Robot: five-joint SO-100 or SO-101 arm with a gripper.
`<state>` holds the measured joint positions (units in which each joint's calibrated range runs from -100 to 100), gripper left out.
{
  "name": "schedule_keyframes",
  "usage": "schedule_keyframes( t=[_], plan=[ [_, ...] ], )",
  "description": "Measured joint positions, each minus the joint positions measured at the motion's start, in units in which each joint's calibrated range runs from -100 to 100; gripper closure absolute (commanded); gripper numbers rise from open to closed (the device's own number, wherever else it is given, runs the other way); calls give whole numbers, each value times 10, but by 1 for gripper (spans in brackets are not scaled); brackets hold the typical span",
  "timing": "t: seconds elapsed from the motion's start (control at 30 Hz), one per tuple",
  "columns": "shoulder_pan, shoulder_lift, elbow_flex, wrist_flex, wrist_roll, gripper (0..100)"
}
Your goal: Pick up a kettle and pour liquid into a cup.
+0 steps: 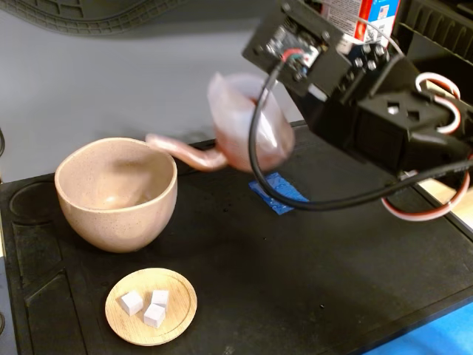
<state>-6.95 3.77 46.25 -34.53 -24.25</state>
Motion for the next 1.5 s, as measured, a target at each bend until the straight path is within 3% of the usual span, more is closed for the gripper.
schedule_keyframes(
  t=[0.43, 0.5, 1.5],
  plan=[
    [-5, 0, -31, 3, 74, 99],
    [-5, 0, -58, 8, 105, 99],
    [-5, 0, -63, 27, 108, 99]
  ],
)
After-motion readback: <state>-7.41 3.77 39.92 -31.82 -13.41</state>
